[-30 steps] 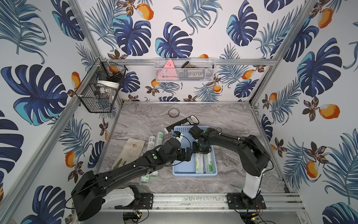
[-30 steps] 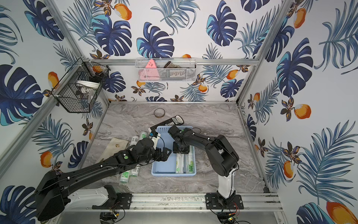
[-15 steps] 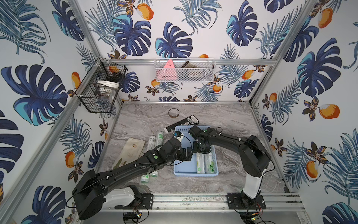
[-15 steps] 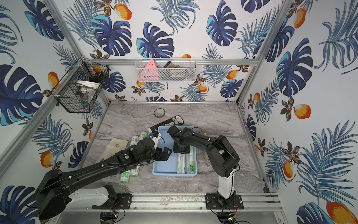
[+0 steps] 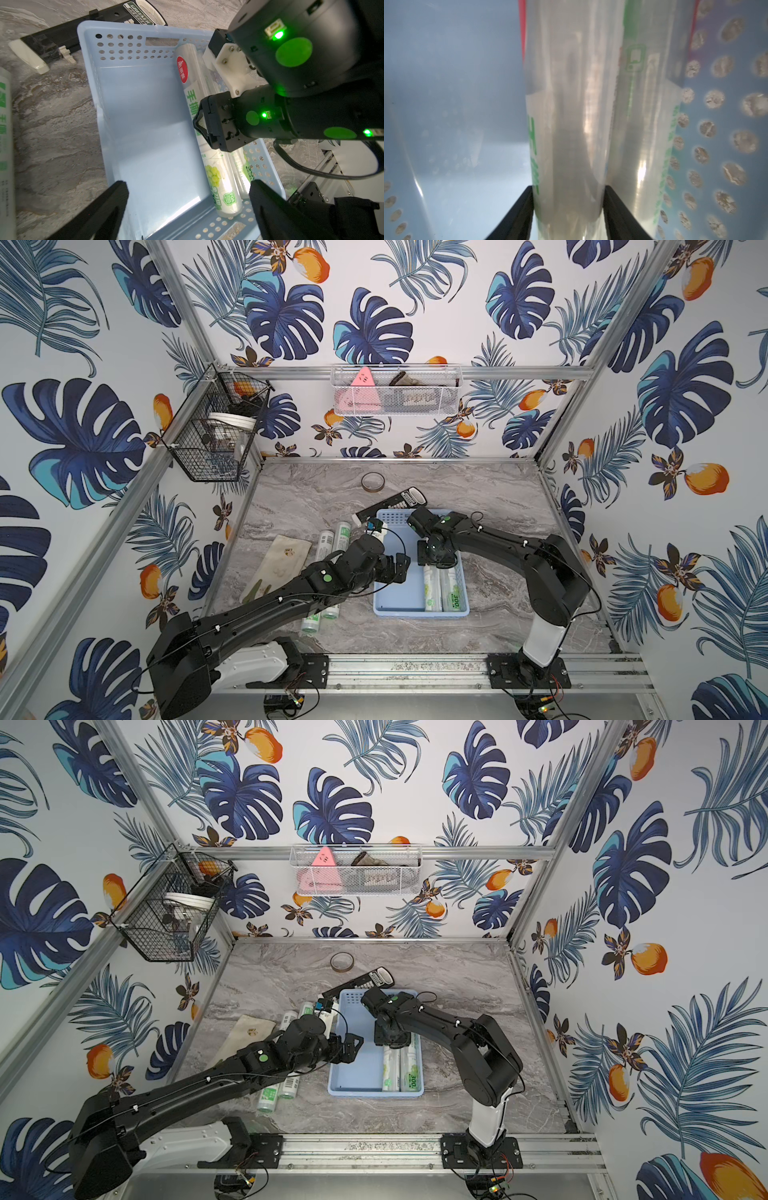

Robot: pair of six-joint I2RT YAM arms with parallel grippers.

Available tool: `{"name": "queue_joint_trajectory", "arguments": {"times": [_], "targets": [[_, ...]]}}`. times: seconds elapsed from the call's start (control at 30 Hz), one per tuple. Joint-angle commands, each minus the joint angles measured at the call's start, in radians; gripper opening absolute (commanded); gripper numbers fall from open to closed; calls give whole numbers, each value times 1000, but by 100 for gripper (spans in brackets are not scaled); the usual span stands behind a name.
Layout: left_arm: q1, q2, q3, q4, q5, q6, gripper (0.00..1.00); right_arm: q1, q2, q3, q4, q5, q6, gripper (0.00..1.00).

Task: Put the plastic wrap into the basket
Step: Place the plastic wrap in the basket, then pick up the plastic wrap from the center of the board.

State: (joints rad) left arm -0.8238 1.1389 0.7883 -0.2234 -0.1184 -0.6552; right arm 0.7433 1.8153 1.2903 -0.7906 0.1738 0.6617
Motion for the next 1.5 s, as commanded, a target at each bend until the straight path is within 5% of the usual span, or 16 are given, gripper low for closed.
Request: {"name": "queue_joint_trajectory", "arguments": {"times": [0.0,0.6,0.8,1.0,1.23,1.37,1.47], "targets": [[1,-11,8,-38,-42,16,99,1,-29,-5,-11,26,1,55],[1,-37,37,-128,-117,17,99,2,-93,-43,24,16,-34,55],[1,-71,66,-237,-261,11,99,7,-176,-94,248,-240,-94,56],[2,-91,132,-412,-364,-20,99,11,-220,-117,261,-233,-61,59],[2,-80,187,-605,-402,-85,96,7,-488,-294,410,-171,-136,76],[3,-65,191,-685,-405,-171,91,1,-578,-295,420,-144,-184,100],[34,-67,192,-698,-393,-202,87,-21,-610,-282,413,-210,-188,100]]}}
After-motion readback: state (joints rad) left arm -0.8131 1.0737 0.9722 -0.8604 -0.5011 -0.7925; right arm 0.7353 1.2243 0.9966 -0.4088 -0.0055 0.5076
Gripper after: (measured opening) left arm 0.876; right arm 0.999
